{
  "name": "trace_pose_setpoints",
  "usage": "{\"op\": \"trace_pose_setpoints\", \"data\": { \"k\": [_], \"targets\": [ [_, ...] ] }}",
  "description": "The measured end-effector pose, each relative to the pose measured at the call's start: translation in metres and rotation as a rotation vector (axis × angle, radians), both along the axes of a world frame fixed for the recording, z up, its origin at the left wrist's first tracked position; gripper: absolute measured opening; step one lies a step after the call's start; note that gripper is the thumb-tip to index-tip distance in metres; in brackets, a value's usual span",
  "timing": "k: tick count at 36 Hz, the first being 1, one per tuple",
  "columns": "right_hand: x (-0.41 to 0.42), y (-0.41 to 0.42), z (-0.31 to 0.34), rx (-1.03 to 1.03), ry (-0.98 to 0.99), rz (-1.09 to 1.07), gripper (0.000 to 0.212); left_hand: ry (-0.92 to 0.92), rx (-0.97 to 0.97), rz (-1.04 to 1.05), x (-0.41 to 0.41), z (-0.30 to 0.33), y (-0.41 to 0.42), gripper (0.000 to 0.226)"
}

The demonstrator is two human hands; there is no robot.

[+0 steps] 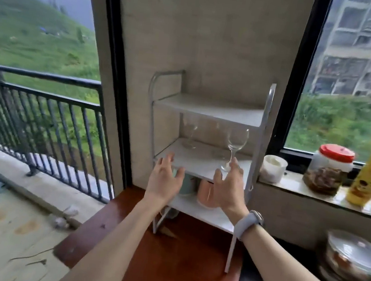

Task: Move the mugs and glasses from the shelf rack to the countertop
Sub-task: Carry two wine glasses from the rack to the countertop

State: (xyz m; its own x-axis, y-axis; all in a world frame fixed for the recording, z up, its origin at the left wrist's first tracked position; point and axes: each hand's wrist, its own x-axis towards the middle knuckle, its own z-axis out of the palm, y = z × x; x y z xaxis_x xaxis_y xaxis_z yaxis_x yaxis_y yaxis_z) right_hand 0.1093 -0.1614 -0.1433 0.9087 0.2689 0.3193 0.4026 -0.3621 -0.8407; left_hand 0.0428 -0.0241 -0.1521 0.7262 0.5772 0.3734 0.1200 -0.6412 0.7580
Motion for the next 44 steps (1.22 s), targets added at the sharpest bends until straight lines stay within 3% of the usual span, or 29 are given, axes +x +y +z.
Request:
{"op": "trace_pose_setpoints", "data": {
  "k": [6, 10, 14, 21, 27, 37, 44],
  "targets": [
    [0.050, 0.038, 0.007, 0.051, -0.002, -0.238, 0.066, -0.008, -0.002, -0.080, 0.080, 0.006, 0.049, 0.056],
    [0.074, 0.046, 0.001, 0.137, 0.060, -0.281, 0.069, 0.066, -0.097, -0.142, 0.131, 0.003, 0.065, 0.077],
    [0.084, 0.048, -0.006, 0.217, 0.096, -0.306, 0.053, 0.077, -0.184, -0.130, 0.165, -0.005, 0.073, 0.086],
    [0.082, 0.048, -0.010, 0.149, 0.042, -0.362, 0.023, -0.057, -0.275, -0.040, 0.193, -0.008, 0.070, 0.065],
    [0.080, 0.043, -0.011, 0.119, -0.013, -0.376, 0.017, -0.088, -0.220, 0.041, 0.191, -0.008, 0.065, 0.031],
    [0.051, 0.026, -0.021, 0.198, -0.059, -0.246, 0.004, -0.225, -0.210, -0.039, 0.129, -0.009, 0.041, 0.022],
    [-0.007, -0.003, -0.023, 0.301, 0.006, -0.030, 0.012, -0.292, -0.173, -0.118, 0.042, -0.014, 0.015, 0.022]
  ]
}}
